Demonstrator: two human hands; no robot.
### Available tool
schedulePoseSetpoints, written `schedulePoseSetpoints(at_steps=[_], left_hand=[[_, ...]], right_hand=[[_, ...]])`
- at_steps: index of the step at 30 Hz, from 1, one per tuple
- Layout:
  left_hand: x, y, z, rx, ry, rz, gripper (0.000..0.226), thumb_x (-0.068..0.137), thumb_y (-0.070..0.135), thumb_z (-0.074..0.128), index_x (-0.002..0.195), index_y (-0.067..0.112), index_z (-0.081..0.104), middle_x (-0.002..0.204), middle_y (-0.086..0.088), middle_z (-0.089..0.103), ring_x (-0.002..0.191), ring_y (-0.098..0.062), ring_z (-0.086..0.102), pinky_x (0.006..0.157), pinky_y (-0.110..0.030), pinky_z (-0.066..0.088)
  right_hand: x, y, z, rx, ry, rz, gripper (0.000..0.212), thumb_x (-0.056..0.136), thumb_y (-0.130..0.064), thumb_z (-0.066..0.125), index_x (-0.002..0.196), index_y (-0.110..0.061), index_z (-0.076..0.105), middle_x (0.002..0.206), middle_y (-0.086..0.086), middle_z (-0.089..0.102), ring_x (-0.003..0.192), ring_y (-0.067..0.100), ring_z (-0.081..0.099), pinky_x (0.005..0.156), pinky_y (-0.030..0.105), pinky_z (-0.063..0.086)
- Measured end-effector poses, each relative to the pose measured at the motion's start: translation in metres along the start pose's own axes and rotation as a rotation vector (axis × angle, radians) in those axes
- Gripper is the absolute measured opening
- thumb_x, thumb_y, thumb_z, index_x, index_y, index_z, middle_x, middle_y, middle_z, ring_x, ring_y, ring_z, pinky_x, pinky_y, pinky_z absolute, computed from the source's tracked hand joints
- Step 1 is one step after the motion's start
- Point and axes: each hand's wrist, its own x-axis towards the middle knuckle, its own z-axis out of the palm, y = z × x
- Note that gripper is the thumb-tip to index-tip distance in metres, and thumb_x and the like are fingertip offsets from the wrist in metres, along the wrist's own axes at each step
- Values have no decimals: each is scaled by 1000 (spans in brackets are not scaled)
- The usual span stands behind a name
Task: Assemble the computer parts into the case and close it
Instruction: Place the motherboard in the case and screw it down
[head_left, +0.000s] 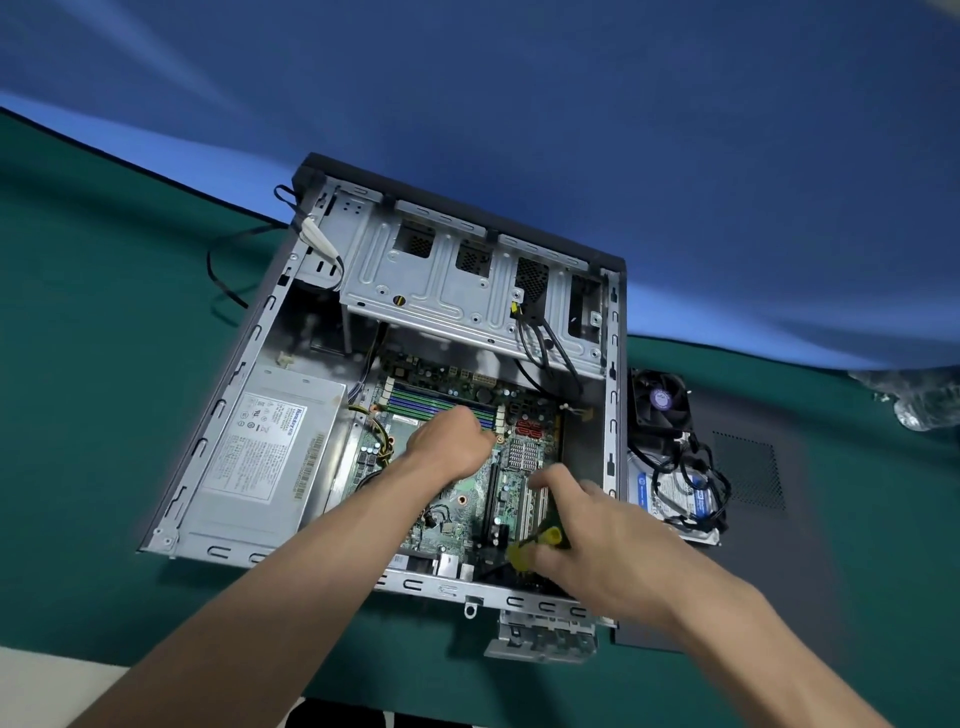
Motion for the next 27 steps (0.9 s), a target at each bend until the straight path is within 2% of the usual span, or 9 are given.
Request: schedulePoseSetpoints(at_steps=[4,8,11,15,18,20,22,24,27], left_hand=[[0,0,1,-3,-12,-12,43,96,27,50,56,16,38,50,2,31,46,-17,34,72,-33,50],[0,0,1,5,-5,-13,44,95,26,51,54,16,38,50,1,31,46,-17,34,73,-33,49],[2,-1,1,9,-17,-8,45,96,26,51,54,16,37,49,2,31,45,-17,33,67,-30,45],[3,-3,2,35,-16,-9,46,96,28,51,53,16,35,49,2,30,45,-17,33,60,-28,37],[3,-3,2,19,-30,-18,46,96,28,50,54,17,36,49,2,30,45,-17,33,63,-29,41],[2,-2,2,15,-33,-23,45,96,28,50,54,17,36,50,2,30,45,-17,34,63,-29,41],[1,-2,1,6,-32,-23,45,96,27,50,55,17,37,50,2,30,45,-17,34,64,-29,42],[1,-1,1,3,-37,-28,45,96,27,50,54,17,37,50,2,30,45,-16,34,67,-31,46],[0,0,2,1,-42,-30,45,97,26,50,55,16,37,50,3,29,44,-16,32,72,-33,49]], right_hand=[[3,-3,4,-30,118,34,31,99,-48,35,107,-19,37,103,9,62,92,30,58,71,35,39],[2,-4,0,16,-20,11,32,96,-42,43,120,-24,31,116,3,50,89,24,50,76,35,39],[5,-3,5,-34,73,34,21,101,-40,32,103,-19,33,109,10,60,85,28,52,71,34,37],[4,1,5,68,27,46,42,92,-40,53,122,-27,28,111,1,47,90,23,50,76,33,40],[7,7,11,30,144,59,21,98,-40,43,103,-21,36,102,6,60,86,27,55,70,33,40],[6,13,12,37,143,73,32,97,-47,40,112,-19,40,107,7,63,92,27,58,75,34,44],[4,19,9,101,79,56,42,92,-49,50,126,-30,32,117,-1,56,96,21,56,82,32,44],[2,23,7,105,87,25,38,93,-44,52,123,-33,34,114,-4,56,93,19,56,80,31,44],[3,26,11,52,179,48,30,97,-49,41,112,-23,43,104,1,63,93,24,60,75,32,46]])
